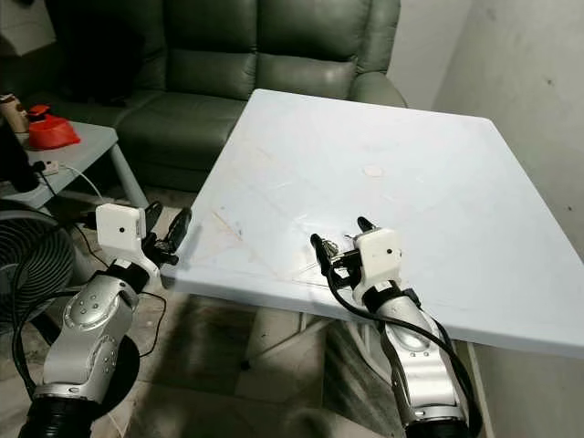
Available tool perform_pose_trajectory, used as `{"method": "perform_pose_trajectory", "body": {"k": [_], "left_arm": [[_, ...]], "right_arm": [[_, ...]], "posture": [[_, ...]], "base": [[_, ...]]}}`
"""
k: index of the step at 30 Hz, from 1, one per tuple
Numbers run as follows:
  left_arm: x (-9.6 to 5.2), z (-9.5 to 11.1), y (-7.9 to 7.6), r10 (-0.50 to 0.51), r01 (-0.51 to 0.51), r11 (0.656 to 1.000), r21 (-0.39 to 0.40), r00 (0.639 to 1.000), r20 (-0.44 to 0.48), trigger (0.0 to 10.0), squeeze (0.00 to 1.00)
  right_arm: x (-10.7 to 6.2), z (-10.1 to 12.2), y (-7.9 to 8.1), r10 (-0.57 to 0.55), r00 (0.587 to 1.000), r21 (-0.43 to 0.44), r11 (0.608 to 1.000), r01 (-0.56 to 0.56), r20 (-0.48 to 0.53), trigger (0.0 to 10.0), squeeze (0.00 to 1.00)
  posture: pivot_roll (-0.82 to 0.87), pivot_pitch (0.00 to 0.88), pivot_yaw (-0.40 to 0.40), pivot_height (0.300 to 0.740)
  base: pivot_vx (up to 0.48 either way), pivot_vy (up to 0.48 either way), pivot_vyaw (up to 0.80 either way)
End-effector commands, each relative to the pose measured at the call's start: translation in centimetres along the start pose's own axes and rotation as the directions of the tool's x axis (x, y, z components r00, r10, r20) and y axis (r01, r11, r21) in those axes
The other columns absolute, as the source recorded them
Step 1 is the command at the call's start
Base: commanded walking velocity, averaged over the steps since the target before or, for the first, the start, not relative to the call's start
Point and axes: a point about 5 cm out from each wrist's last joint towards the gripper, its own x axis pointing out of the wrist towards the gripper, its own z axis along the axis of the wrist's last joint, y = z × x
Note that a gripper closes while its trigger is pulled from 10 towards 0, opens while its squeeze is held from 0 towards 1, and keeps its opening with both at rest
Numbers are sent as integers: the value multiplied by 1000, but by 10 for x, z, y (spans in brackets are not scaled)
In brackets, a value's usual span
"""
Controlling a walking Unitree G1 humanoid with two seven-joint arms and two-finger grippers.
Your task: Hang keys on a hook
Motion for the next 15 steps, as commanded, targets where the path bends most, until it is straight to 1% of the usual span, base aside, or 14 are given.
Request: {"method": "perform_pose_trajectory", "body": {"k": [1, 3, 6, 7, 8, 12, 15], "left_arm": [[1, 2, 1, -4, 4, 1000, 24, 1000, 3, 10000, 0], [1, 1, 1, -8, 8, 999, 32, 1000, -8, 10000, 0], [1, 1, -2, -31, 32, 999, 41, 999, -12, 10000, 0], [-1, 0, -4, -48, 49, 998, 50, 999, -20, 10000, 0], [-1, -1, -5, -52, 53, 997, 53, 998, -22, 10000, 0], [-6, -1, -12, -85, 86, 994, 62, 996, -28, 10000, 0], [-8, -1, -13, -89, 90, 994, 62, 996, -29, 10000, 0]], "right_arm": [[1, 4, -4, -10, 1000, -13, 1000, 10, 1, 10000, 0], [3, 3, -8, -50, 999, -42, 998, 49, -22, 10000, 0], [5, 2, -12, -82, 996, -39, 996, 81, -42, 10000, 0], [8, 2, -15, -119, 992, -73, 991, 116, -49, 10000, 0], [9, 2, -16, -130, 990, -86, 988, 125, -52, 10000, 0], [18, 6, -19, -148, 986, -86, 986, 141, -77, 10000, 0], [20, 7, -19, -147, 986, -84, 987, 140, -79, 10000, 0]], "posture": [[-60, 0, -44, 740], [-59, 0, -44, 740], [-56, 0, -45, 740], [-56, 0, -45, 740], [-56, 0, -45, 740], [-40, 28, -62, 740], [-40, 28, -62, 740]], "base": [[0, 0, 0], [0, 0, 0], [0, 0, 0], [0, 0, 0], [0, 0, 0], [0, 0, 0], [0, 0, 0]]}}
